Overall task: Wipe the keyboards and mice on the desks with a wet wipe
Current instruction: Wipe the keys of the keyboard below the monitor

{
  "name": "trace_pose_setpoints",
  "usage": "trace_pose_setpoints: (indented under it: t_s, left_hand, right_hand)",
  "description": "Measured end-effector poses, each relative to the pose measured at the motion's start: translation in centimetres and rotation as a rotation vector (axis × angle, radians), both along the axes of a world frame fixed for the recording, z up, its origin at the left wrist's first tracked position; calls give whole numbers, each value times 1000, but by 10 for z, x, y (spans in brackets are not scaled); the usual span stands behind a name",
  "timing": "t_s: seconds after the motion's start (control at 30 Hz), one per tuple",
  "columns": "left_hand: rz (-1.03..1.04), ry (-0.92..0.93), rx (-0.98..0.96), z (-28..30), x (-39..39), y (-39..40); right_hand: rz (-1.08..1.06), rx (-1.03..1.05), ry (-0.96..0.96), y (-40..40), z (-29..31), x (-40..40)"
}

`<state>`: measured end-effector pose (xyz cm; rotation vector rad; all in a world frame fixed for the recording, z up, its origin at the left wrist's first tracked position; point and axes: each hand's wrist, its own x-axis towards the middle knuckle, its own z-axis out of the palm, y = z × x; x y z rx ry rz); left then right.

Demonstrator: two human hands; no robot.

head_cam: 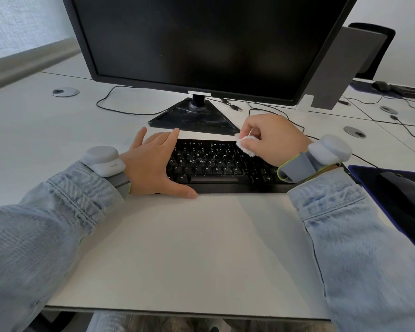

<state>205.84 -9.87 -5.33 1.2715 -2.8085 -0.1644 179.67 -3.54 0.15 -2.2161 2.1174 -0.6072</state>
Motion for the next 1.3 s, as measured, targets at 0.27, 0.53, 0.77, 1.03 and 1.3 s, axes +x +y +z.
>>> trace_pose_setpoints:
  t_s: [0.27,0.53,0.77,1.03,1.3]
  left_hand:
    - [-1,-7,5,0,1,-1]
    - [4,-6,-1,0,1,0]
    - [4,-3,4,2,1,2]
    - [5,-7,6,1,1,2]
    - [3,4,21,1,1,1]
  right_hand:
    - [-50,223,97,10,-2,-21]
    - [227,66,-79,9,-21,43]
    - [-2,155,89,11,-11,-1]
    - [168,53,-24,9,-24,37]
    - [-94,110,57,22,-9,-2]
